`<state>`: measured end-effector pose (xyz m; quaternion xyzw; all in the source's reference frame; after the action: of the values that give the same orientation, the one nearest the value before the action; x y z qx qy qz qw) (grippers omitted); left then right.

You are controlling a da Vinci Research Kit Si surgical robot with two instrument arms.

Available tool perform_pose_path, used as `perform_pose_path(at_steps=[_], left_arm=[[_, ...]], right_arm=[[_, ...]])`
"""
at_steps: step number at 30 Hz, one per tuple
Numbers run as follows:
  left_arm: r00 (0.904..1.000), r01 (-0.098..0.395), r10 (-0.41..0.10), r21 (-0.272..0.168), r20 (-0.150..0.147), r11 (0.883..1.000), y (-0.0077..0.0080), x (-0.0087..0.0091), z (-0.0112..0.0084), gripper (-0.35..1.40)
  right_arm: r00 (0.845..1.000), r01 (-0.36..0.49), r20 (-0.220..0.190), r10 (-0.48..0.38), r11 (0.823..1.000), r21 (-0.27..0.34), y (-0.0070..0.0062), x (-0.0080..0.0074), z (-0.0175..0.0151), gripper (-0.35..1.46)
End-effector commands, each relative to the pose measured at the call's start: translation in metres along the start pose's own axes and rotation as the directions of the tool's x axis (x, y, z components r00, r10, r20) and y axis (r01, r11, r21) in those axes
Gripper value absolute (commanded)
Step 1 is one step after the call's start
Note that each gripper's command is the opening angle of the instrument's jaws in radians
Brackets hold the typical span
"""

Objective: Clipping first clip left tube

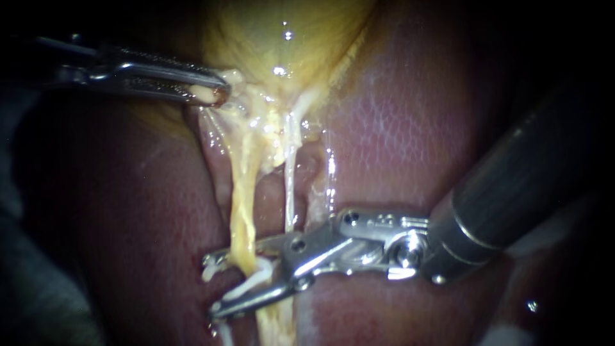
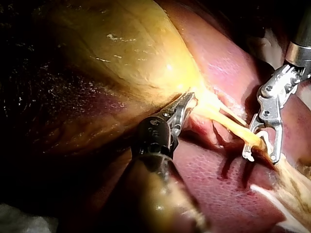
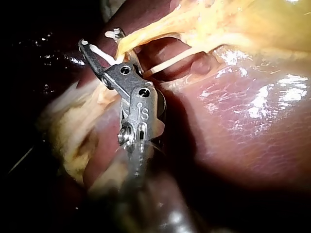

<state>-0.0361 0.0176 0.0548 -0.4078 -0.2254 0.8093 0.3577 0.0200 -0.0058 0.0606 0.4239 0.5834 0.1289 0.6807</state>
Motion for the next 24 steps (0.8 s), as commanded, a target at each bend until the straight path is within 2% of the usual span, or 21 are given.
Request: perform_pose_path(at_steps=[1,9,19,21,22,24], left_arm=[[1.0000,0.000,0.000,0.000,0.000,1.000,0.0000,0.0000,0.0000,-0.35],[1.0000,0.000,0.000,0.000,0.000,1.000,0.0000,0.0000,0.0000,-0.35],[1.0000,0.000,0.000,0.000,0.000,1.000,0.0000,0.0000,0.0000,-0.35],[1.0000,0.000,0.000,0.000,0.000,1.000,0.0000,0.0000,0.0000,-0.35],[1.0000,0.000,0.000,0.000,0.000,1.000,0.0000,0.0000,0.0000,-0.35],[1.0000,0.000,0.000,0.000,0.000,1.000,0.0000,0.0000,0.0000,-0.35]], right_arm=[[1.000,0.001,-0.001,-0.001,1.000,-0.001,0.0000,0.0000,0.0000,0.33],[1.000,-0.002,-0.002,0.002,1.000,0.000,0.0001,-0.0004,0.0001,0.17],[1.000,-0.002,-0.002,0.002,1.000,-0.001,0.0002,-0.0004,0.0000,-0.12],[1.000,-0.003,0.000,0.003,1.000,-0.002,0.0002,-0.0004,0.0000,-0.22],[1.000,-0.009,0.003,0.009,1.000,-0.003,0.0002,-0.0005,-0.0001,-0.32],[0.999,-0.051,0.013,0.051,0.999,-0.009,0.0003,-0.0005,-0.0002,-0.35]])
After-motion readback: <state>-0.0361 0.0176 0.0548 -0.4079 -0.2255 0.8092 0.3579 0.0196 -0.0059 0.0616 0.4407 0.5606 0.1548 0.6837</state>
